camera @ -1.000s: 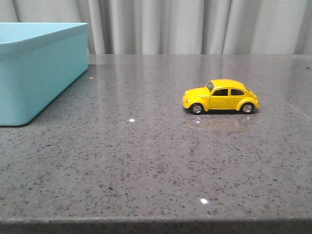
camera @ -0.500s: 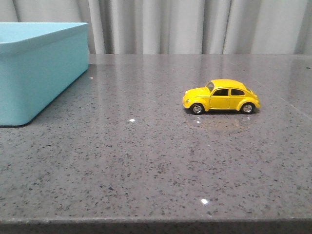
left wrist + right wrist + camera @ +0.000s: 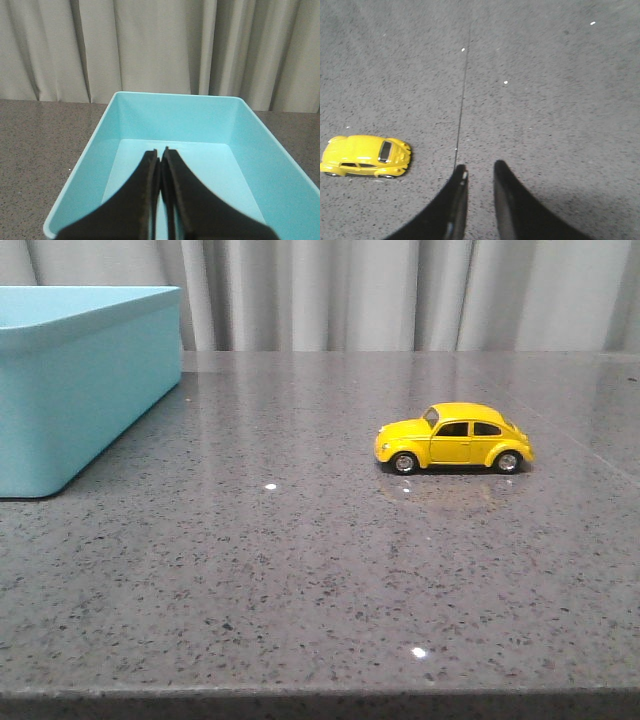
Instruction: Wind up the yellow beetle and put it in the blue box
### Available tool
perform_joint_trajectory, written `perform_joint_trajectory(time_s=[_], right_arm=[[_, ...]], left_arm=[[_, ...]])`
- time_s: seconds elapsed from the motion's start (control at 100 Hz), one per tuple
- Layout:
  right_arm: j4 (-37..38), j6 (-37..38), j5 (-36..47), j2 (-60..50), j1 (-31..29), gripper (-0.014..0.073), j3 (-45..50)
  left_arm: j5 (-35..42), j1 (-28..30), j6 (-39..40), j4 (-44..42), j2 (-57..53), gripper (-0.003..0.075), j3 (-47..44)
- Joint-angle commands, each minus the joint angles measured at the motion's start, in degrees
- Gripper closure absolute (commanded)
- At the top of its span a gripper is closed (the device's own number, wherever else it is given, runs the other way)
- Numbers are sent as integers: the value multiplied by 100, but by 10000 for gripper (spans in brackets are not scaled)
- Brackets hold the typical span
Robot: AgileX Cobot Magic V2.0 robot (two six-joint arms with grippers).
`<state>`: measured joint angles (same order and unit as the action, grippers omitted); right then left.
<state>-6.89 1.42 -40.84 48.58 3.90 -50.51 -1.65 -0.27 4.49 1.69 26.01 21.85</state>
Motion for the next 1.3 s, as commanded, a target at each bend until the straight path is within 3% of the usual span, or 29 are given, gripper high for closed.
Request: perform_joint_trajectory(time_s=[0.0, 0.13, 0.2, 0.74, 1.29], right_arm=[[-121, -38, 151, 311, 91, 276, -449], [-410, -38, -60, 797, 229, 123, -837], [-536, -38, -192, 1043, 338, 88, -1018], [-648, 826, -737, 2936, 1554, 96, -2113], [535, 2391, -1184, 4083, 2334, 96, -2838]], left_arm=[[471, 22, 38, 23, 63, 739, 213], [481, 22, 38, 23, 63, 739, 213], [501, 22, 38, 23, 63, 739, 213], [724, 22, 38, 23, 63, 739, 213], [724, 22, 38, 23, 63, 739, 213]])
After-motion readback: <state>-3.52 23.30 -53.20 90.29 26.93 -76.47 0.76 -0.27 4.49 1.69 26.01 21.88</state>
